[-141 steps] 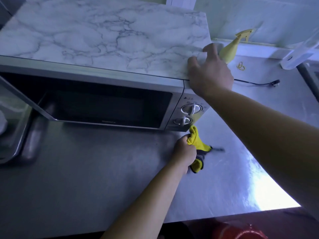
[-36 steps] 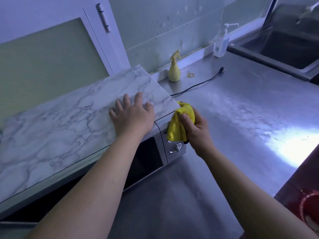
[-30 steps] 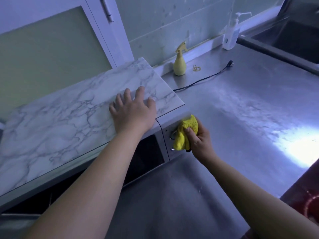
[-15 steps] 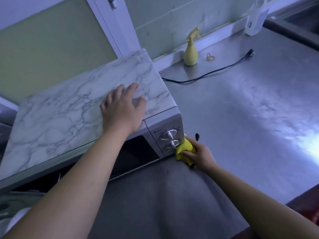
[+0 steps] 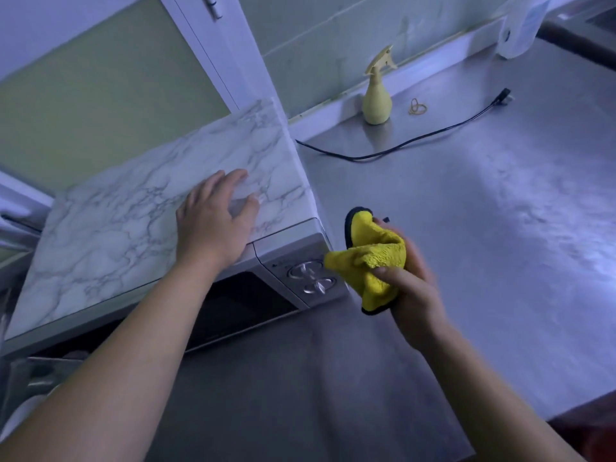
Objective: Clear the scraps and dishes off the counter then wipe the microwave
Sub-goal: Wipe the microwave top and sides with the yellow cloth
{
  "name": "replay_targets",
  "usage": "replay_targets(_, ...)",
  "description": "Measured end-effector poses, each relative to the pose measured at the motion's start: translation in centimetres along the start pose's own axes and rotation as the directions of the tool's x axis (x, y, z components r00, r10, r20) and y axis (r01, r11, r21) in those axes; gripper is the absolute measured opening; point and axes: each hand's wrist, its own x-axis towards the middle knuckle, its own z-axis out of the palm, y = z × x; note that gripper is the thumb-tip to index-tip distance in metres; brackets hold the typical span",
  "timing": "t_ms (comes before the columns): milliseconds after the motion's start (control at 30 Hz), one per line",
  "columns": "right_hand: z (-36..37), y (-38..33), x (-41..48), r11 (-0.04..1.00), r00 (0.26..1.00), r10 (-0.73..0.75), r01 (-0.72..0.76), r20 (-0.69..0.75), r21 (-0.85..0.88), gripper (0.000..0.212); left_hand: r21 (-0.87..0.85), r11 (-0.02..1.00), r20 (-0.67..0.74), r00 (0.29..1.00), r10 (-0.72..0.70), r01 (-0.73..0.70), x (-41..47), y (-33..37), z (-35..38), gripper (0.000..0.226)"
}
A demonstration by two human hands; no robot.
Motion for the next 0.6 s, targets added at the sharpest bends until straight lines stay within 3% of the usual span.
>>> replay_targets(100, 3.4, -2.3, 2.5, 0.99, 0.983, 0.032, -0.007, 0.181, -0.14, 0.06, -0.004, 1.0, -0.003, 1.0, 0.0, 0.0, -0.1, 0.3, -0.2, 0.059)
replay_targets(200, 6.1, -1.7, 4.4, 0.954, 0.996, 0.062, -0.04, 0.067, -0.298, 0.064, 0.0, 1.0, -0.005, 1.0, 0.001, -0.001, 0.0, 0.3, -0.1, 0.058)
replay_targets(267, 7.0, -0.2, 4.6, 0.888, 1.0, 0.006, -0.002, 0.009, -0.46, 0.065, 0.005, 1.0, -0.006, 1.0, 0.006, -0.006, 0.0, 0.1, 0.0, 0.056)
replay_targets(367, 6.1, 2.7, 5.0, 0.904, 0.997, -0.079, 0.063, -0.022, -0.423, 0.057, 0.016, 1.0, -0.008, 1.0, 0.02, -0.02, 0.1, -0.1, 0.1, 0.054)
replay_targets(500, 2.2, 8.0, 5.3, 0.918, 0.99, 0.081, -0.119, -0.115, -0.379, 0.05, 0.021, 0.999, -0.006, 1.0, 0.028, -0.028, 0.1, -0.1, 0.2, 0.054)
replay_targets(600, 0.3, 11.5, 4.6, 0.877, 0.932, 0.26, -0.337, -0.251, -0.342, 0.043, 0.019, 1.0, -0.01, 1.0, 0.025, -0.025, 0.0, 0.0, 0.2, 0.052)
